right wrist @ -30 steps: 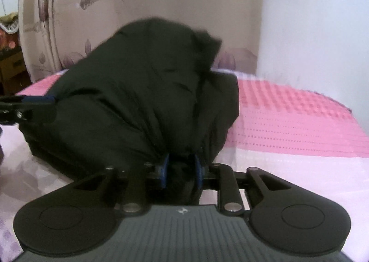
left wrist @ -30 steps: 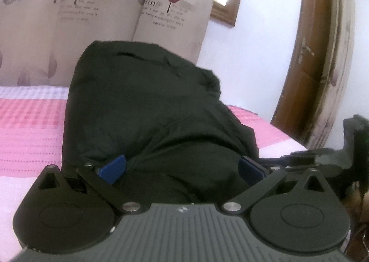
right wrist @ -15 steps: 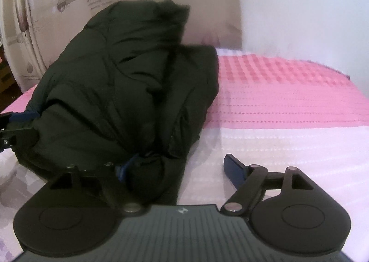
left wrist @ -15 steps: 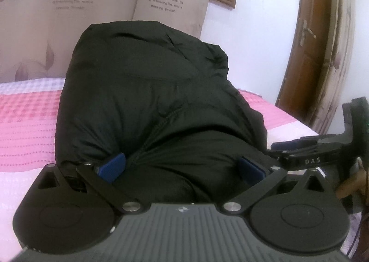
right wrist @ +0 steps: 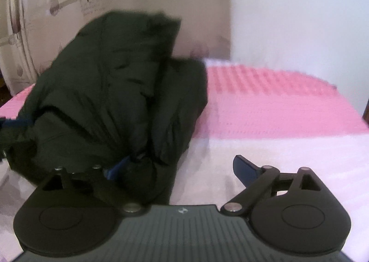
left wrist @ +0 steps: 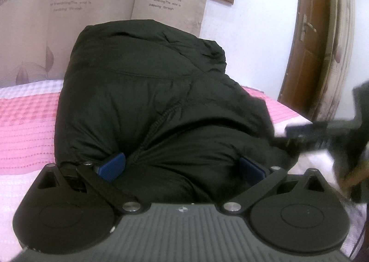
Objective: Fold large clothes
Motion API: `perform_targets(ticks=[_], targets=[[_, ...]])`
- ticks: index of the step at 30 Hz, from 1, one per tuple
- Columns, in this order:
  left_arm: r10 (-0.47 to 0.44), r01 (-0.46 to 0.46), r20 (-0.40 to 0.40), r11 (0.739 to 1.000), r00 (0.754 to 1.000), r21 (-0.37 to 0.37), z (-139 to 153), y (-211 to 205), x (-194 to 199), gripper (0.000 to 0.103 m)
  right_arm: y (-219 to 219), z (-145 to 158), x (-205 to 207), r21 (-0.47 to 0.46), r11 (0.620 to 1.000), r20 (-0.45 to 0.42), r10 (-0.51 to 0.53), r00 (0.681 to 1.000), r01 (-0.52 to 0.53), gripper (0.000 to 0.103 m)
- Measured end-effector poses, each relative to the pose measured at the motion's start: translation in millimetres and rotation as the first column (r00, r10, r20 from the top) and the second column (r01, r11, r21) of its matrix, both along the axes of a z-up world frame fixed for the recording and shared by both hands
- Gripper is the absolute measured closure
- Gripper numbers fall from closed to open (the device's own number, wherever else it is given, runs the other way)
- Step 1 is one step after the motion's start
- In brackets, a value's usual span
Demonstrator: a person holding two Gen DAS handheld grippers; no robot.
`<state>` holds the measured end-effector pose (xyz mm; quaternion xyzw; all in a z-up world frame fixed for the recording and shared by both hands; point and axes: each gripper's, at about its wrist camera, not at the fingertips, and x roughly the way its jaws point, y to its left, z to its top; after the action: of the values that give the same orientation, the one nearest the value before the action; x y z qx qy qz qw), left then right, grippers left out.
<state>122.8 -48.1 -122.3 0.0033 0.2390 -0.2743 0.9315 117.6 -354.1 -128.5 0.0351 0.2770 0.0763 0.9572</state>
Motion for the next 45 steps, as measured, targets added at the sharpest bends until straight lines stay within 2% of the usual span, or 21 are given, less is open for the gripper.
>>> perform_targets(ticks=[2,4,7,10,12,14,19,21,24,27,29,31,37,41,45], targets=[[0.0,0.0,0.003,1.0,1.0,0.008,0.4,-1.0,-1.0,0.0,-1.6,24.8,-6.8,0.013,1.0,0.084,-0.017,0.996,0.016,0.007],[0.0,0.0,0.005,1.0,1.0,0.011,0.6,-2.1,-2.4,0.0,2.0,55.4,-8.7,0.022,1.0,0.173,0.011,0.985,-0.015,0.007],[-0.001,0.001,0.006,1.0,1.0,0.009,0.6,-1.5,-2.5,0.0,27.7,97.4,8.9,-0.057,0.994,0.249,0.107,0.963,-0.096,0.007],[-0.001,0.001,0.008,1.0,1.0,0.014,0.4,-1.7,-2.7,0.0,59.3,120.6,37.1,-0.148,0.975,0.269,0.203,0.941,-0.168,0.007],[-0.001,0.001,0.008,1.0,1.0,0.015,0.1,-1.3,-2.4,0.0,82.5,125.2,63.1,-0.238,0.949,0.249,0.265,0.931,-0.206,0.008],[-0.003,0.002,0.009,1.0,1.0,0.018,0.1,-1.0,-2.1,0.0,95.2,120.9,90.0,-0.295,0.931,0.202,0.281,0.938,-0.215,0.008],[-0.008,0.007,0.013,1.0,1.0,0.027,0.1,0.0,-2.4,0.0,96.3,89.6,139.6,-0.337,0.912,0.036,0.262,0.965,-0.235,0.008],[-0.009,0.009,0.015,0.999,1.0,0.033,-0.1,-0.6,-2.9,0.0,86.3,80.6,149.4,-0.281,0.929,0.006,0.252,0.968,-0.241,0.008],[-0.017,0.017,0.016,0.999,1.0,0.038,0.3,0.4,-3.6,0.0,76.7,67.4,159.6,-0.246,0.942,-0.054,0.22,0.974,-0.227,0.008],[-0.023,0.022,0.015,0.999,1.0,0.038,0.2,1.2,-3.8,0.0,61.2,49.8,167.4,-0.161,0.965,-0.107,0.193,0.975,-0.209,0.0],[-0.025,0.024,0.016,0.999,1.0,0.044,0.2,0.4,-4.2,0.0,49.8,35.8,171.1,-0.077,0.976,-0.138,0.191,0.972,-0.202,0.0],[-0.023,0.023,0.015,0.999,1.0,0.046,0.1,-0.9,-4.0,0.0,44.0,25.6,169.8,-0.029,0.981,-0.135,0.188,0.973,-0.193,0.0],[-0.024,0.023,0.015,0.998,1.0,0.052,0.4,-2.8,-5.4,0.0,45.4,12.8,166.2,-0.043,0.981,-0.098,0.186,0.978,-0.19,0.0],[-0.022,0.022,0.012,0.998,1.0,0.055,0.0,-3.5,-5.4,0.0,54.1,14.5,158.5,-0.082,0.98,-0.082,0.175,0.981,-0.182,0.0],[-0.022,0.022,0.009,0.998,1.0,0.059,-0.1,-4.2,-5.0,0.0,59.4,26.5,155.0,-0.107,0.977,-0.107,0.171,0.979,-0.182,0.0]])
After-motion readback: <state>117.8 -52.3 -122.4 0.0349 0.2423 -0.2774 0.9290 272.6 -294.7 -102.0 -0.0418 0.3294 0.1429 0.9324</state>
